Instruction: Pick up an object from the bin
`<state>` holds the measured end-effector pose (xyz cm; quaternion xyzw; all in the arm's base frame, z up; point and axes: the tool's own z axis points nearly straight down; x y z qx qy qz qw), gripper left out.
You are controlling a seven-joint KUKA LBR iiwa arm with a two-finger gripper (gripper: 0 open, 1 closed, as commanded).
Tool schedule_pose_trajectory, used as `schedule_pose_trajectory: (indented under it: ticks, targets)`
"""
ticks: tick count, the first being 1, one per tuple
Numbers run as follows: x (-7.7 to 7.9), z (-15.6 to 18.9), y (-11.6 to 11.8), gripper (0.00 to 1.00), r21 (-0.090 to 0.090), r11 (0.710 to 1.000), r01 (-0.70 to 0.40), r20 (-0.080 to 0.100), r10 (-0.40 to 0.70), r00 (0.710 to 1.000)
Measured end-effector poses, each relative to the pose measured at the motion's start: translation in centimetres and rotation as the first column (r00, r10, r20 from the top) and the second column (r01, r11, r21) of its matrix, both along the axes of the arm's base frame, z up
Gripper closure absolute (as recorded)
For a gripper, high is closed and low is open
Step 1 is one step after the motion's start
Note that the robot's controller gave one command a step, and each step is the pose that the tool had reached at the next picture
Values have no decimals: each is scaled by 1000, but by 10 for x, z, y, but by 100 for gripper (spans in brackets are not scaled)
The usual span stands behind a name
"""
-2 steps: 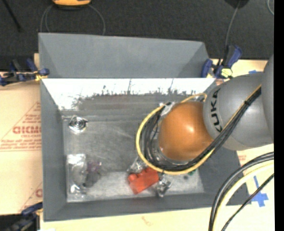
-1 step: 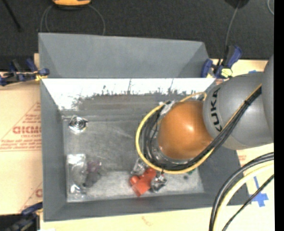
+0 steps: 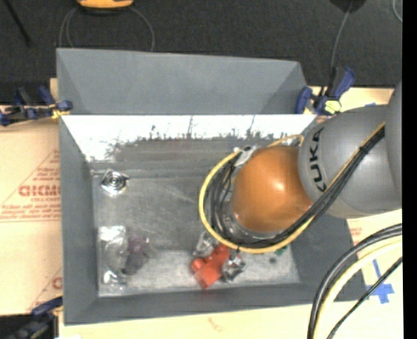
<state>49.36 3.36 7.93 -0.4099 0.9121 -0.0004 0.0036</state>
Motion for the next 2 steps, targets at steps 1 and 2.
schedule_pose_trajectory:
  ticks: [1, 2]
  targets:
    - [1, 11, 0, 100, -1, 1000, 7, -1, -7, 1000]
    - [3, 62, -1, 100, -1, 1000, 12, 0, -12, 1000]
